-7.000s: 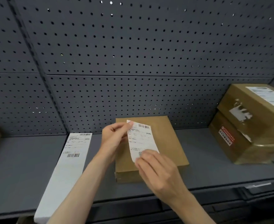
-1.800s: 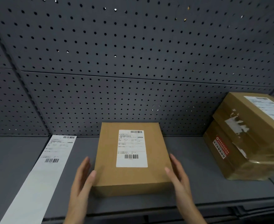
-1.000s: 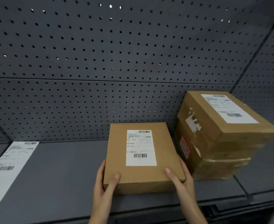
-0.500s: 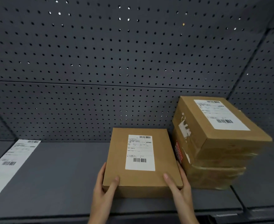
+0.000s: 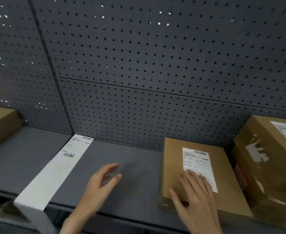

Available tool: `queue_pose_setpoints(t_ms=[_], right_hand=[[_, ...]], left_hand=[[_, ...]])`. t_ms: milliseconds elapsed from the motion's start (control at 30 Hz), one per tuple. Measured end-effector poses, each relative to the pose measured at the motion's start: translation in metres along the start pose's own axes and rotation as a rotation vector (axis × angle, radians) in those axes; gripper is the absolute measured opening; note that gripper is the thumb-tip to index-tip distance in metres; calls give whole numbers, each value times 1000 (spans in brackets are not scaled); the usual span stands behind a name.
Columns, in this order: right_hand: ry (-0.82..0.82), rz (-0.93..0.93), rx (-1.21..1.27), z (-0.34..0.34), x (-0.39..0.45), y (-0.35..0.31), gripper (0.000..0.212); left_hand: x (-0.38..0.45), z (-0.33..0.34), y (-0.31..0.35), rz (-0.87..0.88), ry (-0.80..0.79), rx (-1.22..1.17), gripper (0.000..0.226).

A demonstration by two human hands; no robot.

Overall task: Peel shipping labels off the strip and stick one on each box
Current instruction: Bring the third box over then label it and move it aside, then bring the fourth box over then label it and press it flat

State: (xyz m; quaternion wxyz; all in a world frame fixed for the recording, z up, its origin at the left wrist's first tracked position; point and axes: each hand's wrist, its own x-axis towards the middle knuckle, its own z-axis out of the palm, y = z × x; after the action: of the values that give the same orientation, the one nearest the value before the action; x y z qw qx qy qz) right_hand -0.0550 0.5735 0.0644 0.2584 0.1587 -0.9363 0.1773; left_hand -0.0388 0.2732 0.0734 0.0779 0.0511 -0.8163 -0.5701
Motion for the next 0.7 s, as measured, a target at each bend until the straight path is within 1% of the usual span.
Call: queue_pose_setpoints(t_ms=[67,133,233,300,367,467,567,700], right_hand=[[-74,-18,-53,19,11,-32,54],[-114,-26,-79,39,24,-68,56],[-128,-11,-123,70,44,-127,59],[-152,10,-165,89,55,-170,61],[-138,39,-184,105,62,-215,61],[-140,55,-202,130,75,-274,62],[-137,39,-220,153,86,-327,61],[-132,-1,-216,177,102,-385,59]], left_hand=[[10,-47,-13,83,12,185,41],[23,-95,-29,147,19,367,46],[44,-161,-58,226,15,583,52],[57,-205,-74,277,-27,714,52],[67,-247,-84,344,-71,825,50],[83,-302,-95,438,-110,930,49],[96,-349,-103,521,-106,970,49],[113,-407,-116,562,-95,1007,50]])
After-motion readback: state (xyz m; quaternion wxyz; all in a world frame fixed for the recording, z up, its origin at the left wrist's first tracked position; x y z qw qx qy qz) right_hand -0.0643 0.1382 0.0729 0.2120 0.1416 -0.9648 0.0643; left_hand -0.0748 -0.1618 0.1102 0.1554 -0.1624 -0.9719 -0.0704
